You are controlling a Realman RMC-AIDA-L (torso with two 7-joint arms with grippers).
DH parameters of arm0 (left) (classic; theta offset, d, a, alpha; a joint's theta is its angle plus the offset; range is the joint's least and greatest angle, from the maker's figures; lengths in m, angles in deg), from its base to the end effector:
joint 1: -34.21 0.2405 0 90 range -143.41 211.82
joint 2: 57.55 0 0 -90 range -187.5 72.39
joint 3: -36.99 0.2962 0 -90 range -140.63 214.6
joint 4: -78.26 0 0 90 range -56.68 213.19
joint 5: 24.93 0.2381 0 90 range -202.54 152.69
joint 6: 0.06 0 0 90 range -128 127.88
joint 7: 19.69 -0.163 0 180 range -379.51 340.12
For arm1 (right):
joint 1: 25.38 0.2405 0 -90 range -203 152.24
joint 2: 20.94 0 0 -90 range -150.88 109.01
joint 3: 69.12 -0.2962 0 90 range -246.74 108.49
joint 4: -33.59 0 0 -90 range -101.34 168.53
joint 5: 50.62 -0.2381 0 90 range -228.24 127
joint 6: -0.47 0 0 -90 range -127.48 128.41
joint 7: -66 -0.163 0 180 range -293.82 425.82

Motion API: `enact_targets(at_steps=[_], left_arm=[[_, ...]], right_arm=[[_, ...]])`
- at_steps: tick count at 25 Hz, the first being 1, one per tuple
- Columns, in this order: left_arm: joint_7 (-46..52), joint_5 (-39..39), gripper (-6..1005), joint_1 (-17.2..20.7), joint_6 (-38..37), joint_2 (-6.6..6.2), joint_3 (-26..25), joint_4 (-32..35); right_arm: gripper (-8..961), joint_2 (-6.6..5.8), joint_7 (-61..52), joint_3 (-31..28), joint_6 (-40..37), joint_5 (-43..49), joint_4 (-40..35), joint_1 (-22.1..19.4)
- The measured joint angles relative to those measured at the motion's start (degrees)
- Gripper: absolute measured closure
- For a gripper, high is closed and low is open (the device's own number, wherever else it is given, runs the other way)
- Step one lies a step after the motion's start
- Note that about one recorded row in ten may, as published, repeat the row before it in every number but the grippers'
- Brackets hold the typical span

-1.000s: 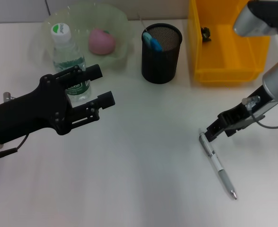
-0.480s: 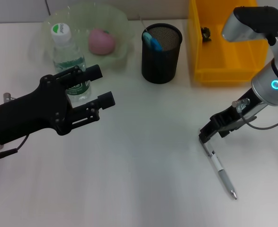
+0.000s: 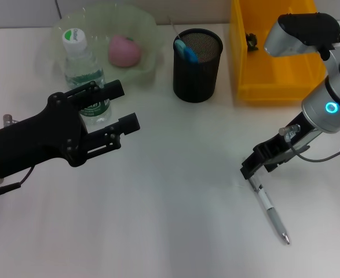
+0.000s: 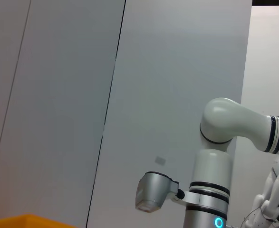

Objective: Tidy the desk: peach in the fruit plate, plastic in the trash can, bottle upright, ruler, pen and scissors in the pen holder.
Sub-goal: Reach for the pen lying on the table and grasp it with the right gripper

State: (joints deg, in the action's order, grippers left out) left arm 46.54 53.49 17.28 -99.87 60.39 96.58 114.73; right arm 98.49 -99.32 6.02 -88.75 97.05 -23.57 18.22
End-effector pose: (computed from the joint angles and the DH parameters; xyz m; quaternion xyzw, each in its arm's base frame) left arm -0.2894 0.3074 -0.0209 -0.8824 -0.1285 -0.4336 0.1295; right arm 0.2234 0.4134 -0.0709 -0.8180 0.5310 -0.1843 0.1218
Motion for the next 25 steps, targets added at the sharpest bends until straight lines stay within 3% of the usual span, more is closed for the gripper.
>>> enact_targets(at_steps=[25], left_arm=[[-0.06,-0.17,299,-0.03,0.1,0.09,0.0,0.0]], right_arm=[[372,0.11,-0.57,3.42,2.11,0.07,0.8,0.26]])
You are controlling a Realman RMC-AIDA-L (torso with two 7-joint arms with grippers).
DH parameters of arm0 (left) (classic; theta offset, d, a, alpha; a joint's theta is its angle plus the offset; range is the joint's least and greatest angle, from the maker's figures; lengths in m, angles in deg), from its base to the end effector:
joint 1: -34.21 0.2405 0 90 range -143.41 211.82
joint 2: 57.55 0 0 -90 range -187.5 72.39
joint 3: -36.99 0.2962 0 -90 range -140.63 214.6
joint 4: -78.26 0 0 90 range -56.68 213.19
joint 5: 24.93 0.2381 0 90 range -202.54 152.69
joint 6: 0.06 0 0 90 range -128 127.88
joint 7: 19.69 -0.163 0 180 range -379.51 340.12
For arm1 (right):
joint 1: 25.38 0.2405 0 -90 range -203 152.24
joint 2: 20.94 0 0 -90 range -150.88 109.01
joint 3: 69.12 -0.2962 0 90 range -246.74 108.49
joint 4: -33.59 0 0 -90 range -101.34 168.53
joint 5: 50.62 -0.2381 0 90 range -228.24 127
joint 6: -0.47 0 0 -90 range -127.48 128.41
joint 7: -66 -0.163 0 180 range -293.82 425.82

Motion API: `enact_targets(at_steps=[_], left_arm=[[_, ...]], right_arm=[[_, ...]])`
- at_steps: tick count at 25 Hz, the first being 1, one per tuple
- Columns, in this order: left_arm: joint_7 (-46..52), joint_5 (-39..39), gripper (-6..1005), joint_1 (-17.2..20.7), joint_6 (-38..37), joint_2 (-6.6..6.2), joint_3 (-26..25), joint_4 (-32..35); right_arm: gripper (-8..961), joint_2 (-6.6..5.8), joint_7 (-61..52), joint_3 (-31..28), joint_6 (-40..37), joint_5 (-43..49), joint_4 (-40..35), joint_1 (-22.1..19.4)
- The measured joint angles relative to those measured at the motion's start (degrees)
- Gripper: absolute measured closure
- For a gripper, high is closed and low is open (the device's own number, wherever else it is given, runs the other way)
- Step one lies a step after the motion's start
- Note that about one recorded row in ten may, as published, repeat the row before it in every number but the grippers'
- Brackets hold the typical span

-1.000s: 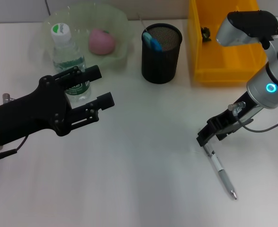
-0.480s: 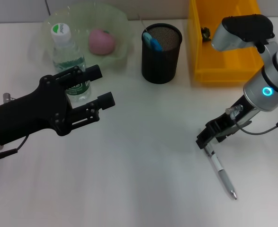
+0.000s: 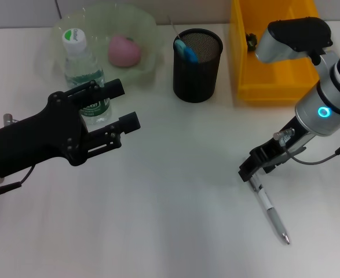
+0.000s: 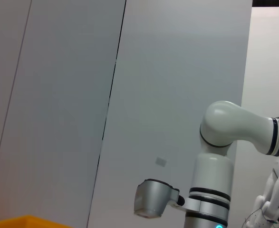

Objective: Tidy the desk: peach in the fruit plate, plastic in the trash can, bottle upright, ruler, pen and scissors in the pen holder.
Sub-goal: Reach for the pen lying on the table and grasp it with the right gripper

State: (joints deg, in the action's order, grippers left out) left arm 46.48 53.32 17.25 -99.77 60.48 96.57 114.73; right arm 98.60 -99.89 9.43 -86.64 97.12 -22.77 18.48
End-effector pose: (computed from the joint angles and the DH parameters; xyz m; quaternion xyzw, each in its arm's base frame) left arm -0.2888 0.3079 -0.0212 -0.8816 -0.1283 -0.4349 0.1309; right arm 0.2227 0.4130 -0.0812 -0.8233 0.5162 -0.1976 0.1292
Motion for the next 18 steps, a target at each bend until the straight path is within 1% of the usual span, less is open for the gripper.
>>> enact_targets(at_steps=[7,18], left_arm=[[0.0,0.04,299,0.0,0.04,0.0,0.0,0.0],[0.0,0.06,299,0.08,0.05,0.0,0.0,0.0]], right_arm=[[372,0.0,-0.21,0.31,-0.07,0.1,0.11,0.99],[371,0.0,-0.83,0.8,-0.5,0.29,0.12,1.17]])
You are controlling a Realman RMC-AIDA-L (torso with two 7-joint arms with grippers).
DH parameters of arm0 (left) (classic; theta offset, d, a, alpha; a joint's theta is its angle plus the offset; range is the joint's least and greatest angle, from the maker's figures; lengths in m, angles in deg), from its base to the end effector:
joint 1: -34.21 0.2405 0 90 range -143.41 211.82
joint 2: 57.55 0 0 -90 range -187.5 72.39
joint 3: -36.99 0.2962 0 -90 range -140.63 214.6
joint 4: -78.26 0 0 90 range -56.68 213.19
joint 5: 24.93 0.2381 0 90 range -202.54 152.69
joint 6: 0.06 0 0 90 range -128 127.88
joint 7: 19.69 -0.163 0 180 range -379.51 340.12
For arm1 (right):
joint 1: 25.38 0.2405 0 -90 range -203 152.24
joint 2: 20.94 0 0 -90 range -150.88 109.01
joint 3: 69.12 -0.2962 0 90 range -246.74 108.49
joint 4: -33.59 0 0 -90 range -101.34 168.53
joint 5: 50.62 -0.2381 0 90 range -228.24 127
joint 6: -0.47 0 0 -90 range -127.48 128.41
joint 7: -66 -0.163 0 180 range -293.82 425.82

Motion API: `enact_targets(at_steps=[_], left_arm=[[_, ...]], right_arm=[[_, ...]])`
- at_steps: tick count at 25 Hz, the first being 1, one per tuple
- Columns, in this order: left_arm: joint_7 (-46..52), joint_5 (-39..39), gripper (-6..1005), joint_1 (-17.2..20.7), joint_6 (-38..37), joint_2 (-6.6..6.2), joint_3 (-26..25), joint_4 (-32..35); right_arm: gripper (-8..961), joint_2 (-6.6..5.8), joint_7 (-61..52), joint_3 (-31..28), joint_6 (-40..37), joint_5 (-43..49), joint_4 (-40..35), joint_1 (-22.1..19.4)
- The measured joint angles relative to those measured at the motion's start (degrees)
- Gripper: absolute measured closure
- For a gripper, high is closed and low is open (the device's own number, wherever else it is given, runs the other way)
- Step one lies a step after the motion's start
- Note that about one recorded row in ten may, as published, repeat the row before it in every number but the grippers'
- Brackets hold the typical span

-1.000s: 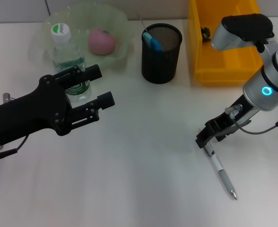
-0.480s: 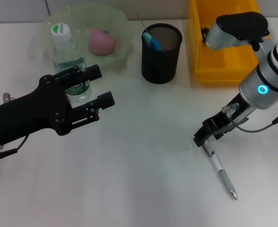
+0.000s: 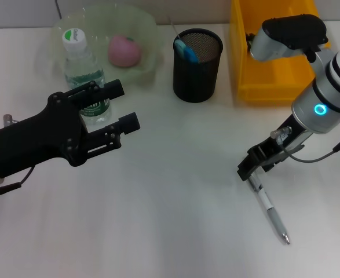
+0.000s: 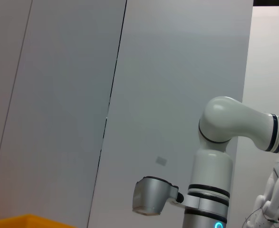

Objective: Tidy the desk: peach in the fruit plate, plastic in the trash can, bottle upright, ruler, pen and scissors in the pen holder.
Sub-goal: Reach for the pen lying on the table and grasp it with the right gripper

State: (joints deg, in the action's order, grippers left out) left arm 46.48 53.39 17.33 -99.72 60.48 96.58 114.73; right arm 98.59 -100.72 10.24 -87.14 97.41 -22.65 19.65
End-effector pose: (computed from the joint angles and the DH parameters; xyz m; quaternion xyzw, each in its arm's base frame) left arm -0.2894 0.3075 -0.0214 -0.8818 -0.1291 -0.4342 0.1311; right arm 0.2157 0.4148 -0.0825 -0.8247 0.5103 -0.2060 0.1302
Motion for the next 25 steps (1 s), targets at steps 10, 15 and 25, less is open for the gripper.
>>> enact_targets(at_steps=[10,15,25], left_arm=[[-0.05,0.0,299,0.01,0.0,0.0,0.0,-0.05],[-0.08,0.02,299,0.01,0.0,0.0,0.0,-0.14],[-0.09,-0.03,298,0.0,0.0,0.0,0.0,-0.27]], right_arm=[[372,0.0,-0.09,0.28,0.51,0.06,1.08,0.09],[371,0.0,-0.09,0.26,0.51,0.07,1.08,0.12],[385,0.0,0.08,0.26,0.56,0.08,1.21,0.15]])
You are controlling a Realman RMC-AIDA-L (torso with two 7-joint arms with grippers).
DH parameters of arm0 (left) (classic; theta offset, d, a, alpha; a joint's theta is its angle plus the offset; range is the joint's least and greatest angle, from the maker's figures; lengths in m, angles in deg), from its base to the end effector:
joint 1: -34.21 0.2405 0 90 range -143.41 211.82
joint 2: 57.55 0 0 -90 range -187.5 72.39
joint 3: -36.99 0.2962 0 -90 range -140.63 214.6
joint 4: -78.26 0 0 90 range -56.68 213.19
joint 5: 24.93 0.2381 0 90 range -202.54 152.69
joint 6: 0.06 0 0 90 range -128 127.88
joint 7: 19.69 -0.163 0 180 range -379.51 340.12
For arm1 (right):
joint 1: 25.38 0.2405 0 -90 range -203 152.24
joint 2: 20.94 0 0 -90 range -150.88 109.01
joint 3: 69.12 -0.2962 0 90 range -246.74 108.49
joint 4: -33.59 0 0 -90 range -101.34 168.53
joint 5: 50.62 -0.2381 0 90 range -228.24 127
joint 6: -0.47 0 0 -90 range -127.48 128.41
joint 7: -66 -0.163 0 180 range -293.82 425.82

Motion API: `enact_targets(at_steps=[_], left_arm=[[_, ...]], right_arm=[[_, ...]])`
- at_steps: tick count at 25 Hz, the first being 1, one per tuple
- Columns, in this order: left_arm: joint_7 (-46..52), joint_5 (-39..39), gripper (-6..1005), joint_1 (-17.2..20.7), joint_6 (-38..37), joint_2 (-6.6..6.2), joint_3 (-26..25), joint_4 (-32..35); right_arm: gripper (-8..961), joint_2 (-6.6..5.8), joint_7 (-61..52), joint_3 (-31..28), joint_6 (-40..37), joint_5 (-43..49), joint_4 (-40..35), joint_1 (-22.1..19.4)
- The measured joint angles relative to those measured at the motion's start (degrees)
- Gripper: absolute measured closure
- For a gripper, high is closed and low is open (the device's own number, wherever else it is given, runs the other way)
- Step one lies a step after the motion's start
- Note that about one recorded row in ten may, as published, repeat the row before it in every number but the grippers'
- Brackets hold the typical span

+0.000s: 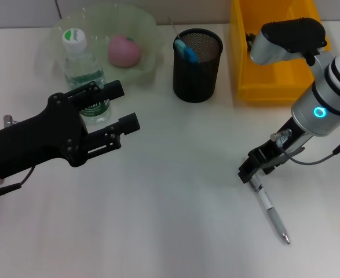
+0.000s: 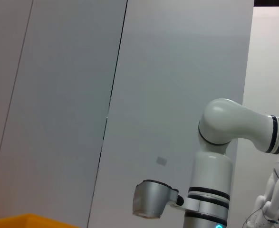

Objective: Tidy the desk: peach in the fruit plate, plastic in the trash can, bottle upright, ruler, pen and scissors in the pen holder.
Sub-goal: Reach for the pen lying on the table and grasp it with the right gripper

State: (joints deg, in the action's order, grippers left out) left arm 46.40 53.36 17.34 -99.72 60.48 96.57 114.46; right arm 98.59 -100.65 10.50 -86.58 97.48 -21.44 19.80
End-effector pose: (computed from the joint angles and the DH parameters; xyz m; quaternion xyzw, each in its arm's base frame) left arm -0.2901 0.3071 -0.0219 -0.8813 -0.1308 -0.4346 0.1312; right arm 0.2194 0.4141 -0.0853 -0.8225 0.5125 -0.2103 0.1291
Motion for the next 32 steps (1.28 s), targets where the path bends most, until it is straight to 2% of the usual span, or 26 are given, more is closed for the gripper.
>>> enact_targets(at_steps=[32], left_arm=[[0.0,-0.16,298,-0.01,-0.01,0.0,0.0,-0.44]], right_arm=[[465,-0.01,0.18,1.49,1.15,-0.04,1.59,0.7]])
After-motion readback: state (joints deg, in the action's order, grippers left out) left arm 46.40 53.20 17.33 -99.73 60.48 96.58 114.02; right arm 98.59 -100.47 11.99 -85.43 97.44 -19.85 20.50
